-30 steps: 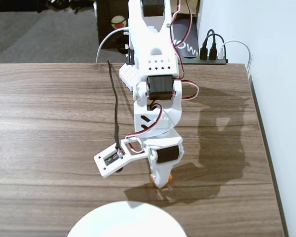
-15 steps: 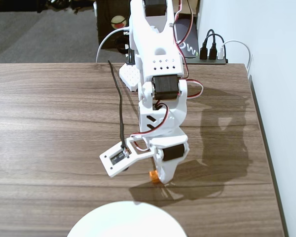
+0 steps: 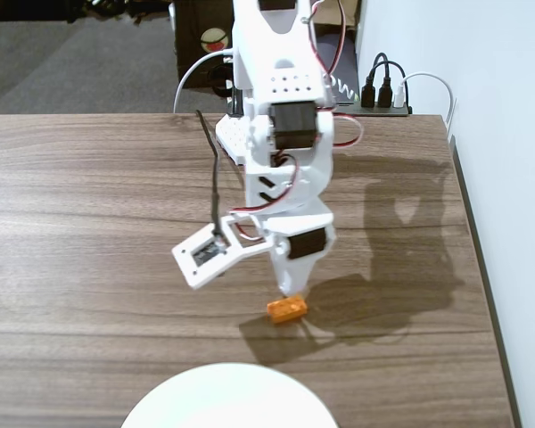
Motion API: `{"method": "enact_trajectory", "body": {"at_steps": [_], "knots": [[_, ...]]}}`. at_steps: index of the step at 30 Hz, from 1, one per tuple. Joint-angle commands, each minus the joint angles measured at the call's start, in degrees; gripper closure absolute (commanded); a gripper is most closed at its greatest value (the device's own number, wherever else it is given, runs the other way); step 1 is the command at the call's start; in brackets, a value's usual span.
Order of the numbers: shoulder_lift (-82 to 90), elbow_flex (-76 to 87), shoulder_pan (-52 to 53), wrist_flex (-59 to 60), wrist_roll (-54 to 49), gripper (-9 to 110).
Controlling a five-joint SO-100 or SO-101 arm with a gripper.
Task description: Grasp a lego block and put it on the plate.
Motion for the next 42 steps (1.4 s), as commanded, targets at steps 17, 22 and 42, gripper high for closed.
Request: {"method": "enact_trajectory", "body": {"at_steps": [17, 22, 42], "knots": [[-2.2, 2.2, 1.1, -6.9, -1.6, 101], [-2.8, 2.2, 0.7, -8.0, -1.7, 101], [0.1, -4.0, -0.2, 3.7, -5.4, 98]]}}
